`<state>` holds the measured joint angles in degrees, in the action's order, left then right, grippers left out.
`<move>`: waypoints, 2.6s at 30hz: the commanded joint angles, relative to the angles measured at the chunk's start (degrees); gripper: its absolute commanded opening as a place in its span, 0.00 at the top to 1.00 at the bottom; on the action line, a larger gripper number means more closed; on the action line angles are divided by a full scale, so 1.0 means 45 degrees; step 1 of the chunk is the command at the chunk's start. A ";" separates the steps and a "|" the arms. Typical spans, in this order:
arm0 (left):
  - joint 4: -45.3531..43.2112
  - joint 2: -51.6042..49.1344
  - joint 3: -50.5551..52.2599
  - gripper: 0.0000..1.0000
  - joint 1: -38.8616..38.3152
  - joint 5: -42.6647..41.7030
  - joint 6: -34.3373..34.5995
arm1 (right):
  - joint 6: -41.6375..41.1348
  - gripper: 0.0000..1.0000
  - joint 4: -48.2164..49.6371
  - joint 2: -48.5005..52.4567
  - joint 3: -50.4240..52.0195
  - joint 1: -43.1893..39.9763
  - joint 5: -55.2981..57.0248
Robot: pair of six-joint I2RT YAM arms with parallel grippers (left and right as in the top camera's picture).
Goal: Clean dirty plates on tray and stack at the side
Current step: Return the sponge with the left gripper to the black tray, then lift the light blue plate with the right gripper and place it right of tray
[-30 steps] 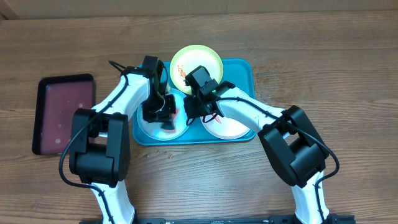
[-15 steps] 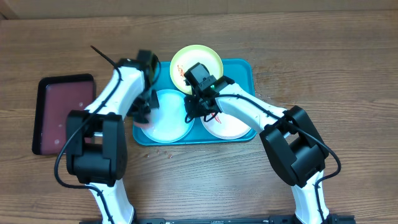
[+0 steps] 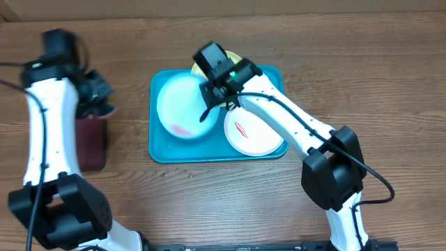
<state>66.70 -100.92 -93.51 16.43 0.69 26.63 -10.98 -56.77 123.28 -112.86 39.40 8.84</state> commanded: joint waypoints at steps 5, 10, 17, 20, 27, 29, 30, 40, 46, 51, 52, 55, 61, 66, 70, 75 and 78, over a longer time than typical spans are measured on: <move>0.0311 -0.0219 0.0617 0.96 0.2259 -0.0389 -0.0884 | 0.2652 0.96 -0.0364 -0.0350 -0.2205 0.1025 0.4959; -0.0058 -0.0219 0.1243 0.96 0.3162 -0.0398 -0.0874 | 0.4284 0.96 -0.0272 -0.0350 -0.2268 0.1851 0.7315; -0.0491 -0.0219 0.1617 0.96 0.3677 -0.0398 -0.0879 | 0.5289 0.96 0.0996 -0.0350 -0.2268 0.3002 1.0948; -0.0500 -0.0219 0.1617 0.96 0.3677 -0.0398 -0.0879 | 0.6528 0.96 0.1666 -0.0350 -0.2268 0.3395 1.1672; -0.0505 -0.0219 0.1617 0.96 0.3677 -0.0403 -0.0874 | 0.9889 0.96 0.2909 -0.0350 -0.2268 0.4182 1.3002; -0.0505 -0.0219 0.1617 0.96 0.3677 -0.0398 -0.0879 | 1.0180 0.96 0.3327 -0.0350 -0.2268 0.4323 1.3333; -0.0505 -0.0219 0.1617 0.96 0.3677 -0.0398 -0.0879 | 1.0176 0.96 0.3478 -0.0350 -0.2268 0.4352 1.3386; -0.0500 -0.0219 0.1617 0.95 0.3677 -0.0549 -0.0874 | 0.5979 0.96 0.1549 -0.0214 -0.2055 0.3230 0.3959; -0.0510 -0.0219 0.1617 0.96 0.3677 -0.0976 -0.0884 | 0.4556 0.96 0.0981 -0.0612 -0.2351 0.2108 0.6509; -0.0539 -0.0219 0.1617 0.95 0.3677 -0.1073 -0.0879 | 0.3113 0.96 0.0709 -0.1389 -0.2448 0.0097 0.2361; -0.0539 -0.0219 0.1617 0.96 0.3672 -0.1103 -0.0879 | 0.2739 0.96 0.0578 -0.1423 -0.2448 -0.0500 0.0923; -0.0549 -0.0219 0.1617 0.96 0.3672 -0.1132 -0.0879 | 0.1355 0.96 0.0126 -0.1336 -0.2424 -0.2594 -0.3390; -0.0559 -0.0219 0.1617 0.96 0.3672 -0.1161 -0.0874 | 0.0345 0.96 -0.1443 -0.0529 -0.2414 -0.6324 -0.6926; -0.0597 -0.0219 0.1617 0.96 0.3667 -0.1166 -0.0874 | 0.0340 0.96 -0.3109 0.0083 -0.2409 -0.8723 -0.5965; -0.0597 -0.0219 0.1617 0.96 0.3653 -0.1166 -0.0874 | 0.0345 0.96 -0.3235 0.0291 -0.2045 -1.0040 -0.5586; -0.0593 -0.0219 0.1617 0.96 0.3614 -0.1166 -0.0874 | 0.0340 0.96 -0.2565 0.0291 -0.1030 -1.1026 -0.4765; -0.0597 -0.0219 0.1617 0.96 0.3565 -0.1166 -0.0874 | 0.0340 0.96 -0.1851 0.0306 -0.0160 -1.1366 -0.4653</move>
<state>64.25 -101.43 -86.59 32.71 -4.12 23.62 -9.04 -66.17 124.84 -116.16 -11.33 -13.10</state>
